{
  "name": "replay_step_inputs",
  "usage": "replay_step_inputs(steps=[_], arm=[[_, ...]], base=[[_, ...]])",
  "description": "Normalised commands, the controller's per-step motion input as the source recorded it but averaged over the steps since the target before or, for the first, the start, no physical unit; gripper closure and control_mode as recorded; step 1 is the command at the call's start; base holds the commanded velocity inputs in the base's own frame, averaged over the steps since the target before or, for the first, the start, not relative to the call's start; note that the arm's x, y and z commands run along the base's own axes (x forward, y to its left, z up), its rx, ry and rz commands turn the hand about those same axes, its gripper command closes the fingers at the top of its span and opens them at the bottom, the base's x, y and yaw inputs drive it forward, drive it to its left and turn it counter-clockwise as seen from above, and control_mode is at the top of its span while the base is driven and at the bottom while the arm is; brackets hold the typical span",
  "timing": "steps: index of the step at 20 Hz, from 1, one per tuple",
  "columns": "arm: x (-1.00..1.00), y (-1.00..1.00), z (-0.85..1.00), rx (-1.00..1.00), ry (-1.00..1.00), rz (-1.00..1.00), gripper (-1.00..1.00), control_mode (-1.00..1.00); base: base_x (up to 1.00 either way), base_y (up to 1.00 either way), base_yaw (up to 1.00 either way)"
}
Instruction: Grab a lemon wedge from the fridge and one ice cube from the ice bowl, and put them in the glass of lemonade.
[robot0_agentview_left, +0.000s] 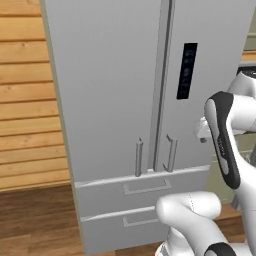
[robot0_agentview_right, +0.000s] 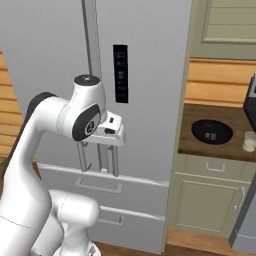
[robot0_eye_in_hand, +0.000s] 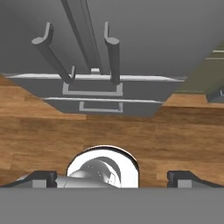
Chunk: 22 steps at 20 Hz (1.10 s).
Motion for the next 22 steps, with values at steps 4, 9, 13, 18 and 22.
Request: replay_step_inputs(steps=[4,9,13,18,22], arm=[[-0.22,-0.02,0.0,0.07,-0.12,-0.02,-1.0,-1.0],[-0.07,0.07,0.02,0.11,-0.24,-0.21,-1.0,-1.0],[0.05,0.3,0.02,0.0,-0.04,-0.29,-1.0,-1.0],[0.27,0.33,0.02,-0.06,0.03,-0.17,-1.0,-1.0],[0.55,0.25,-0.1,-0.01,-0.04,-0.04,-1.0,-1.0]], base=[[-0.36,0.0,0.0],[0.0,0.0,0.0],[0.0,0.0,0.0],[0.0,0.0,0.0],[0.0,0.0,0.0]])
